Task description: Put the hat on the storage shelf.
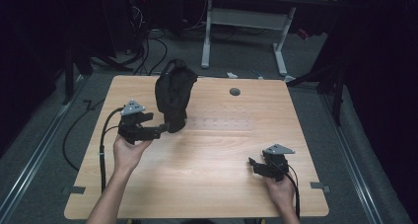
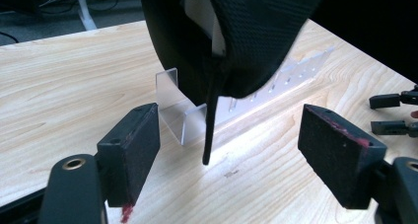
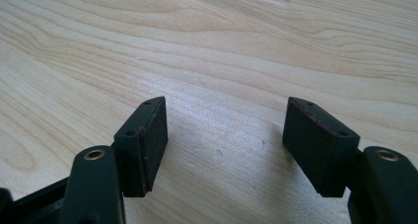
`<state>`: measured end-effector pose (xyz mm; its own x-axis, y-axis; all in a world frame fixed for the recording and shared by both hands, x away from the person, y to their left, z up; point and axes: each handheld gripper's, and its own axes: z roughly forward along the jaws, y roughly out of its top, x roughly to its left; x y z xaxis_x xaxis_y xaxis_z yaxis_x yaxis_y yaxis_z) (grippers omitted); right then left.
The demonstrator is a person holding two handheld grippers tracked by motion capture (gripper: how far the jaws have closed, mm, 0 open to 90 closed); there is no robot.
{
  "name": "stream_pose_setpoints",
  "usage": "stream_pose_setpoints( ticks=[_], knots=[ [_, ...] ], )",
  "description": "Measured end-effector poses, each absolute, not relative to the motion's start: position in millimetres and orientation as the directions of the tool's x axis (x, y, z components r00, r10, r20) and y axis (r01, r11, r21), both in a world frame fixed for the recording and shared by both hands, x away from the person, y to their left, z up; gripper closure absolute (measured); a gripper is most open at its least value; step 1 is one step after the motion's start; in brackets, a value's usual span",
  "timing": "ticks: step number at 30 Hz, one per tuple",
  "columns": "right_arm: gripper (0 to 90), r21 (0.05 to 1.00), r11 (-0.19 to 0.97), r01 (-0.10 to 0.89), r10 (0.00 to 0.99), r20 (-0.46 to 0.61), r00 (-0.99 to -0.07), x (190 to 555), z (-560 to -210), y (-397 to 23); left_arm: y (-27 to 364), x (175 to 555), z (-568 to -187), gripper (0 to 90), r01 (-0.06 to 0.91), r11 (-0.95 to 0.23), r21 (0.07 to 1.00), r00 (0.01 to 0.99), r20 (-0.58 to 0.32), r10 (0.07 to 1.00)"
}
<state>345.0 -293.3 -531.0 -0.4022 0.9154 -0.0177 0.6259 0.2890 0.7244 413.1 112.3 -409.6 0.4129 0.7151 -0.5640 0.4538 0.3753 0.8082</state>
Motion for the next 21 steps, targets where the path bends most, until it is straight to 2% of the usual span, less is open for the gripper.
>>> stream_pose_setpoints(
  ticks=[6,21],
  knots=[
    [34.0,0.724,0.289,0.626,0.915,-0.018,-0.402,345.0,-531.0,-293.3,120.3,401.1,-407.2,25.5,0.464,0.415,0.783,0.41,-0.605,0.683],
    [33.9,0.724,0.289,0.626,0.916,-0.018,-0.401,345.0,-531.0,-293.4,128.3,377.3,-427.6,26.4,0.483,0.422,0.768,0.386,-0.619,0.684]
  ],
)
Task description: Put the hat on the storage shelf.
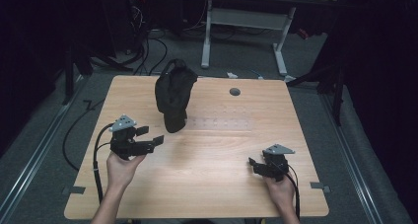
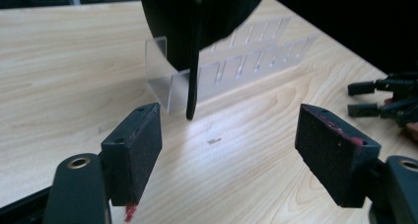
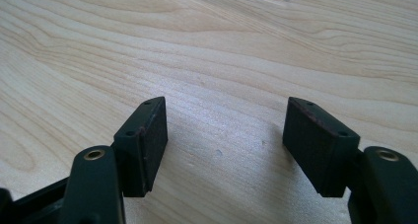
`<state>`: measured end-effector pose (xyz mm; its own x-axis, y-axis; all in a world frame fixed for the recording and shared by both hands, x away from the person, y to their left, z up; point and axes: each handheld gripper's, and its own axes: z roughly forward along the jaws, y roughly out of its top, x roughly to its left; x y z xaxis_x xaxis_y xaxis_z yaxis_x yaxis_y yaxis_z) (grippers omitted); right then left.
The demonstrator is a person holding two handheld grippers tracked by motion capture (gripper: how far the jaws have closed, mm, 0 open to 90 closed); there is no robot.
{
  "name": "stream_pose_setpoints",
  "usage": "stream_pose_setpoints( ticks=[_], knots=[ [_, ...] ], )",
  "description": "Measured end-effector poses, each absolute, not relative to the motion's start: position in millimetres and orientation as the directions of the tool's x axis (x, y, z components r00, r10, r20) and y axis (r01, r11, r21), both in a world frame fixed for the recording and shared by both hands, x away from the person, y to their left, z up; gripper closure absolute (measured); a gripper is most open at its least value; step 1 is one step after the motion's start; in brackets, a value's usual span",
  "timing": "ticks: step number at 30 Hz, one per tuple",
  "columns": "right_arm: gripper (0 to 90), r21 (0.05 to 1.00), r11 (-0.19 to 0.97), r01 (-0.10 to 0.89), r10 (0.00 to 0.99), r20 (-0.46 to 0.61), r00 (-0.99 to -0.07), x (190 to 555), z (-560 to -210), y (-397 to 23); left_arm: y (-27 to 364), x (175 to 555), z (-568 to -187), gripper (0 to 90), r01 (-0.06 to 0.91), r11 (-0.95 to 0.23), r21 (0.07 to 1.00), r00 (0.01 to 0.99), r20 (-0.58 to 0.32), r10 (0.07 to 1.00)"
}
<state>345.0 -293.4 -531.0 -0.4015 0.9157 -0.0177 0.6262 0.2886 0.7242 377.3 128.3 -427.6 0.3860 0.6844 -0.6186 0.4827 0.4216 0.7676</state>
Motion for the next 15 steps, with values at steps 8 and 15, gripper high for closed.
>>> stream_pose_setpoints(
  ticks=[8,15],
  knots=[
    [33.9,0.724,0.289,0.626,0.916,-0.018,-0.401,345.0,-530.9,-293.4,123.2,373.4,-452.7,27.5,0.487,0.373,0.79,0.363,-0.572,0.736],
    [33.9,0.724,0.289,0.626,0.916,-0.018,-0.402,345.0,-531.0,-293.4,118.1,372.5,-508.6,30.0,0.487,0.285,0.826,0.29,-0.461,0.839]
  ],
)
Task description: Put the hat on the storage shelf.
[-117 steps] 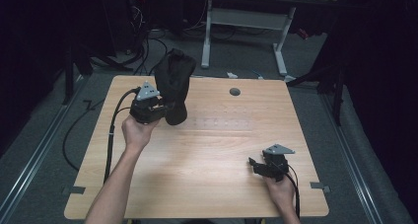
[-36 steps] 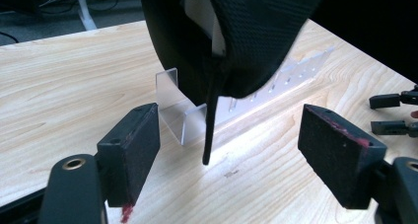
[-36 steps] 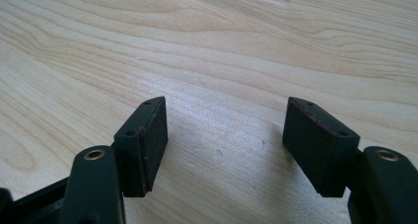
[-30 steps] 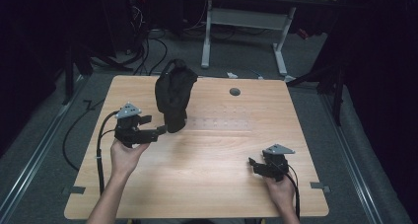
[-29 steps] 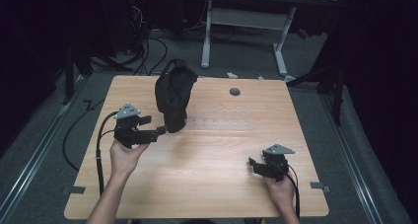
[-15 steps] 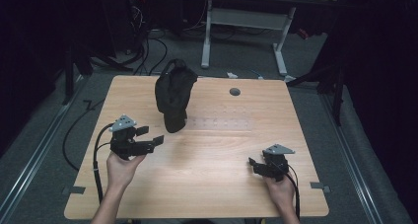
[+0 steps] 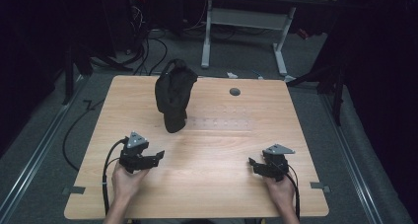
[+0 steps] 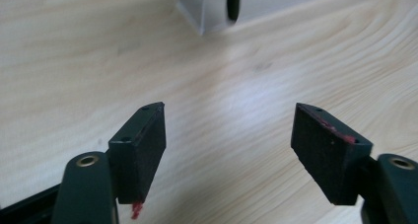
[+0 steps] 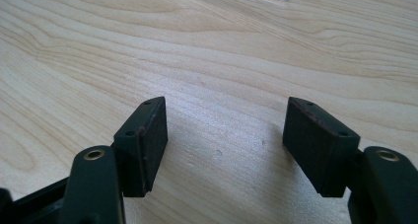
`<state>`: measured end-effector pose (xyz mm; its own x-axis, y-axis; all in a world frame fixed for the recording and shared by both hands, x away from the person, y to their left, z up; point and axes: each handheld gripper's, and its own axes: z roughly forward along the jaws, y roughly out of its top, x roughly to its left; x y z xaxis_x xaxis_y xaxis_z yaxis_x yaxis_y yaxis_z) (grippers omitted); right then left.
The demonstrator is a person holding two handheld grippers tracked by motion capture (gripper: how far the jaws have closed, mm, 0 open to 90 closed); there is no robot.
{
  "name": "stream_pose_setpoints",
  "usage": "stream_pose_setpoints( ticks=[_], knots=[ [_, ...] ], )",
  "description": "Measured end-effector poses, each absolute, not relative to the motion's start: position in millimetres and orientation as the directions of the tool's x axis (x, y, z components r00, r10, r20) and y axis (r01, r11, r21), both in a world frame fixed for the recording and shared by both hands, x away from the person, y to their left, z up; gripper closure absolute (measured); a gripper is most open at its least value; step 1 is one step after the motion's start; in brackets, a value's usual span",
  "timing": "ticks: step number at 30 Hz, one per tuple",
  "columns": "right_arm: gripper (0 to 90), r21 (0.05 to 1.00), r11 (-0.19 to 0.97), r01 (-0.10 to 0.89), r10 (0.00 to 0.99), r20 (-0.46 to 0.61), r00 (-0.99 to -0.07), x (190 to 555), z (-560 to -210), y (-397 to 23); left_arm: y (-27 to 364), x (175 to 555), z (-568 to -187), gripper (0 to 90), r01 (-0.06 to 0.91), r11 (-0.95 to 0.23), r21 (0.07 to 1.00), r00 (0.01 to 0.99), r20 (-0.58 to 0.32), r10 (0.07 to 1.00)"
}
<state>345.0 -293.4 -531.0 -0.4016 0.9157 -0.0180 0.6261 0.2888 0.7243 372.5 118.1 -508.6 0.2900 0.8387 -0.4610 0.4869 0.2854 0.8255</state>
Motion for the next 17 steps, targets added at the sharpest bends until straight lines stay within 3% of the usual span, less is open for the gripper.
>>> stream_pose_setpoints(
  ticks=[4,7,10,17],
  knots=[
    [33.9,0.724,0.289,0.626,0.916,-0.018,-0.402,345.0,-531.0,-293.3,118.1,370.8,-525.0,31.1,0.468,0.267,0.842,0.266,-0.422,0.866],
    [33.9,0.724,0.289,0.626,0.916,-0.018,-0.402,345.0,-531.0,-293.3,116.6,371.6,-543.9,31.2,0.468,0.21,0.858,0.224,-0.346,0.911],
    [33.9,0.724,0.29,0.626,0.915,-0.019,-0.402,345.0,-531.0,-293.3,121.1,370.0,-546.6,29.5,0.45,0.277,0.849,0.216,-0.405,0.888],
    [33.9,0.724,0.29,0.626,0.915,-0.019,-0.402,345.0,-531.0,-293.3,120.6,369.2,-547.0,27.9,0.447,0.276,0.851,0.212,-0.4,0.892]
  ],
)
